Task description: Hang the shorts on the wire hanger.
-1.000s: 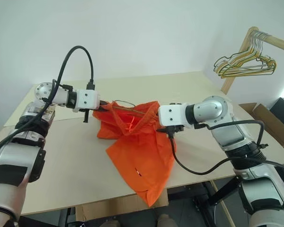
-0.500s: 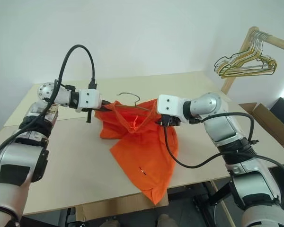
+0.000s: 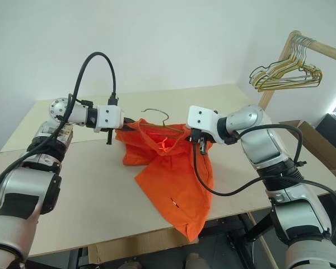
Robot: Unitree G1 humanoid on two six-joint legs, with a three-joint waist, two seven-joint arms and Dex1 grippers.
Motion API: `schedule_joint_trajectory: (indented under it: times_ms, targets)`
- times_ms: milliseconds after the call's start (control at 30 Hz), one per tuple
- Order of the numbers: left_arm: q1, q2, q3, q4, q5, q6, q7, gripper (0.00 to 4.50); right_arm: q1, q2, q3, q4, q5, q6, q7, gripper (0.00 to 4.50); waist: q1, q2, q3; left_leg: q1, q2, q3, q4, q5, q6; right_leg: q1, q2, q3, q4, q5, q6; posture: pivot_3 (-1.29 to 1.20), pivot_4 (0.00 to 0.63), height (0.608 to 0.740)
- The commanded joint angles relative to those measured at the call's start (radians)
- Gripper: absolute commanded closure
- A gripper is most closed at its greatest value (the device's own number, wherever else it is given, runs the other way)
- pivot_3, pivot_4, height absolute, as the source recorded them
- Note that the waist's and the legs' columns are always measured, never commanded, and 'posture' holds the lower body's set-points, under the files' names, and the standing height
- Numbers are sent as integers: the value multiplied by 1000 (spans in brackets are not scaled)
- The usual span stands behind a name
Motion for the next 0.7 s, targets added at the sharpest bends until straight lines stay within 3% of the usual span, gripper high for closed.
schedule_joint_trajectory:
  times_ms: [33, 100, 467, 500, 600, 700]
  targets:
    - [-72, -4, 40, 26, -26, 67, 37, 4214, -8, -24, -24, -27, -7, 5, -12, 4499, -1, 0, 0, 0, 0, 0, 0, 0, 0, 0, 0, 0, 0, 0, 0, -73, 0, 740]
    - [-86, -11, 57, 48, -46, 109, 28, 3775, -6, -29, -28, -35, -3, 25, -15, 4500, -2, 0, 0, 0, 0, 0, 0, 0, 0, 0, 0, 0, 0, 0, 0, -84, 0, 740]
    - [-142, 11, 154, 119, -96, 153, 38, 209, 75, -114, -186, -165, 158, 274, -22, 4500, -37, 0, 0, -1, 0, -1, 0, 0, 0, 0, -1, 0, -1, 0, 0, -174, 0, 740]
    - [-148, 7, 174, 120, -112, 160, 46, 21, 83, -120, -205, -178, 175, 311, -32, 4500, -42, 0, 0, -1, -1, 0, 0, 0, 0, 0, -1, 0, -1, 0, 0, -178, 0, 740]
    - [-160, -9, 236, 121, -160, 175, 77, 21, 109, -133, -252, -219, 224, 385, -55, 4500, -61, 0, 0, -1, 0, -1, 0, 0, 0, 0, -2, 0, -1, 0, 1, -207, 0, 740]
    - [-184, -36, 342, 109, -291, 271, -16, 21, 145, -143, -295, -273, 265, 451, -89, 4500, -89, 0, 0, -1, 0, -2, 0, 0, 0, 0, -2, -1, 0, 0, 1, -231, 0, 740]
